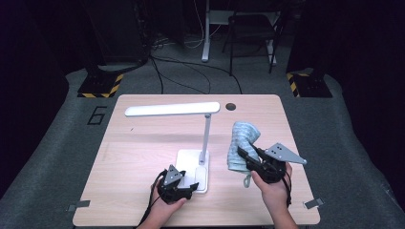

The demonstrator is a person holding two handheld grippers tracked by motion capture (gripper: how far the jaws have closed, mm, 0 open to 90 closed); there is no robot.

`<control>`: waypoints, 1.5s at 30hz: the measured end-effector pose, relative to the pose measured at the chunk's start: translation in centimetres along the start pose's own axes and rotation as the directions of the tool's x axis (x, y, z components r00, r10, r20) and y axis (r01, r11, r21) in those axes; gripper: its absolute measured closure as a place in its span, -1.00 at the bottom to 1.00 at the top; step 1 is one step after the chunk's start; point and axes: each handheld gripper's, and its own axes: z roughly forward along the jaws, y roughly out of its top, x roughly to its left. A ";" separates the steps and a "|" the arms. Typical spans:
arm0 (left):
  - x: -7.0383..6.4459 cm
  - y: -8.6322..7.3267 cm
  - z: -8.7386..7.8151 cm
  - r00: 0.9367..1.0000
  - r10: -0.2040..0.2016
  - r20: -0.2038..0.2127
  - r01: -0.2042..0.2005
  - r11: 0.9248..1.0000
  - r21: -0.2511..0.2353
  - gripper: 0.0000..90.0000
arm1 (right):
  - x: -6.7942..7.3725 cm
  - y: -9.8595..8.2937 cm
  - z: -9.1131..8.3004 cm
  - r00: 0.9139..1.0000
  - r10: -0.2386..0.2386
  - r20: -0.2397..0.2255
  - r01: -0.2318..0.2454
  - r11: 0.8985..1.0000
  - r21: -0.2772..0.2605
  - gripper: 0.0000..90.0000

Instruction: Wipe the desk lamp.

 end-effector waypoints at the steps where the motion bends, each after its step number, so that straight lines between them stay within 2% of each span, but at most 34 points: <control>1: 0.0 0.0 0.0 1.000 0.003 0.000 -0.003 1.000 0.001 -0.38 | -0.2 -0.3 -0.3 1.000 0.013 0.013 -0.014 1.000 0.006 0.42; 3: 0.0 0.0 0.0 1.000 0.003 -0.001 -0.003 1.000 0.000 -0.38 | -0.6 -0.9 -0.6 0.999 0.017 0.032 -0.018 1.000 0.011 0.41; 4: 0.0 0.0 0.0 1.000 0.001 -0.001 -0.001 1.000 0.000 -0.38 | -0.8 -1.4 -0.8 0.998 0.016 0.056 -0.017 1.000 0.013 0.41; 7: 0.0 0.0 0.0 1.000 0.003 -0.001 -0.003 1.000 0.000 -0.38 | -1.3 -3.0 -1.0 0.996 0.003 0.092 -0.008 0.999 0.052 0.41; 11: 0.0 0.0 0.0 1.000 0.001 -0.001 -0.001 1.000 0.000 -0.38 | -1.7 -4.9 -1.0 0.990 -0.031 0.136 0.020 0.996 0.084 0.40; 14: 0.0 0.0 0.0 1.000 -0.001 0.000 0.001 1.000 0.000 -0.38 | -2.0 -5.7 -0.8 0.990 -0.038 0.137 0.023 0.994 0.109 0.39; 16: -0.1 0.0 0.0 1.000 -0.011 0.002 0.011 1.000 -0.003 -0.38 | -2.8 -7.0 -0.5 0.988 -0.015 0.152 -0.007 0.989 0.147 0.39; 18: 0.0 0.0 0.0 1.000 0.002 0.000 -0.002 1.000 0.000 -0.38 | -3.4 -7.6 -0.3 0.988 -0.002 0.155 -0.023 0.987 0.161 0.39; 25: 0.0 0.0 0.0 1.000 0.002 0.000 -0.002 1.000 0.000 -0.38 | -5.1 -9.1 0.5 0.982 0.022 0.188 -0.064 0.973 0.221 0.37; 30: 0.0 0.0 0.0 1.000 0.003 0.000 -0.003 1.000 0.001 -0.38 | -5.9 -10.4 1.3 0.981 0.055 0.185 -0.107 0.953 0.284 0.34; 31: 0.0 0.0 0.0 1.000 0.003 0.000 -0.003 1.000 0.001 -0.38 | -6.0 -10.8 1.6 0.980 0.057 0.191 -0.116 0.943 0.311 0.33; 32: 0.0 0.0 0.0 1.000 0.003 0.000 -0.003 1.000 0.001 -0.38 | -6.0 -10.8 1.6 0.980 0.057 0.191 -0.116 0.943 0.311 0.33; 33: 0.0 0.0 0.0 1.000 0.000 0.001 0.000 1.000 -0.001 -0.38 | -6.2 -11.3 2.1 0.978 0.064 0.198 -0.130 0.933 0.337 0.29; 34: 0.0 0.0 0.0 1.000 0.003 0.001 -0.003 1.000 0.001 -0.38 | -6.2 -11.4 2.3 0.976 0.075 0.202 -0.142 0.929 0.343 0.26; 35: 0.0 0.0 0.0 1.000 0.002 0.000 -0.002 1.000 0.001 -0.38 | -6.3 -11.5 2.4 0.975 0.076 0.207 -0.146 0.927 0.346 0.23; 36: 0.0 0.0 0.0 1.000 -0.001 0.000 0.001 1.000 -0.001 -0.38 | -6.5 -11.6 2.4 0.978 0.069 0.198 -0.135 0.928 0.347 0.21; 37: 0.0 0.0 0.0 1.000 0.002 0.001 -0.002 1.000 0.000 -0.38 | -6.4 -11.7 2.4 0.975 0.083 0.204 -0.151 0.925 0.348 0.19; 39: 0.0 0.0 0.0 1.000 0.002 0.000 -0.002 1.000 0.002 -0.38 | -6.4 -11.8 2.4 0.977 0.072 0.202 -0.141 0.925 0.353 0.14; 41: 0.0 0.0 0.0 1.000 -0.003 0.001 0.003 1.000 -0.002 -0.38 | -6.3 -11.8 2.4 0.973 0.088 0.212 -0.160 0.922 0.353 0.10; 45: 0.0 0.0 0.0 1.000 0.000 0.000 0.000 1.000 0.000 -0.38 | -6.4 -11.9 2.5 0.974 0.084 0.210 -0.154 0.927 0.343 0.03</control>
